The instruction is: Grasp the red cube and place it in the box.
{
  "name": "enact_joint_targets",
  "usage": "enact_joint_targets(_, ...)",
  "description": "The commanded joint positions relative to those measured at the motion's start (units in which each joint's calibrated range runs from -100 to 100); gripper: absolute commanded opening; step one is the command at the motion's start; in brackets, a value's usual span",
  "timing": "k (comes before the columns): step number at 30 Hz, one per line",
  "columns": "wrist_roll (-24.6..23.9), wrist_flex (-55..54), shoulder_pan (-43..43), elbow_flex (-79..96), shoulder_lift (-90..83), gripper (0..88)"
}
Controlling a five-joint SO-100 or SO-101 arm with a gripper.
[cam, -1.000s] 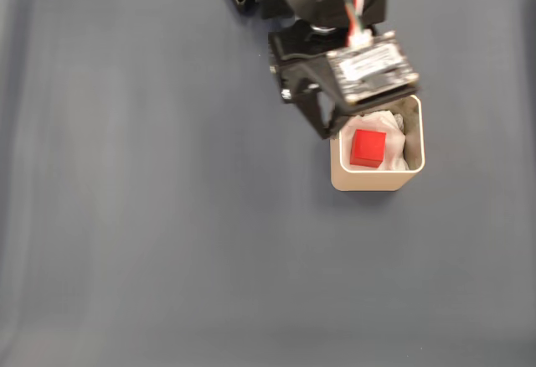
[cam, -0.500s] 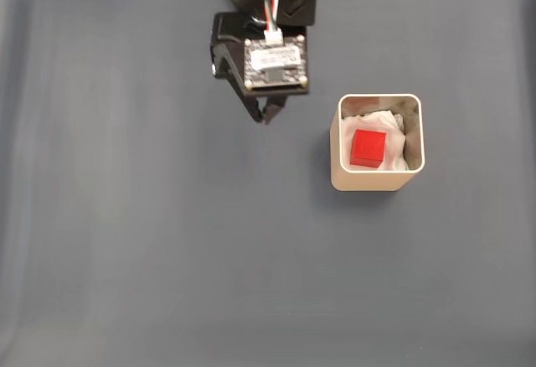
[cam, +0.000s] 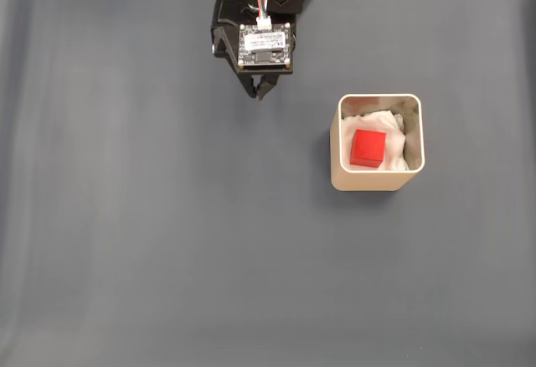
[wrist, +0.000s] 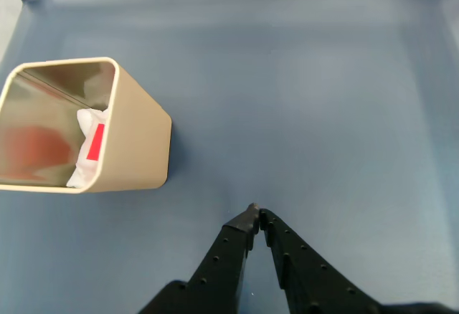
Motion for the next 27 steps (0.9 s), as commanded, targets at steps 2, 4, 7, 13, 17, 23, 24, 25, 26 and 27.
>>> enact_joint_targets(2,0.3,-0.5,0.4,3.7,-4.1,0.2)
enact_joint_targets(4,0.3,-0.5,0.4,6.1,-5.7,0.2)
enact_joint_targets(7,0.5,-0.5,0.5,9.7,-8.4,0.2)
enact_joint_targets(13,0.7,0.0,0.0,16.1,-12.1,0.5)
enact_joint_targets(17,0.4,0.1,0.0,19.6,-14.1,0.2)
enact_joint_targets(23,-0.3,2.1,0.3,23.8,-17.6,0.8)
enact_joint_targets(24,-0.6,3.2,0.0,23.8,-18.2,0.8)
enact_joint_targets(25,-0.9,4.3,-0.2,23.9,-18.8,0.8)
enact_joint_targets(26,-1.2,5.4,-0.4,23.9,-19.4,0.5)
enact_joint_targets(27,-1.1,6.2,-0.5,23.9,-19.4,0.2)
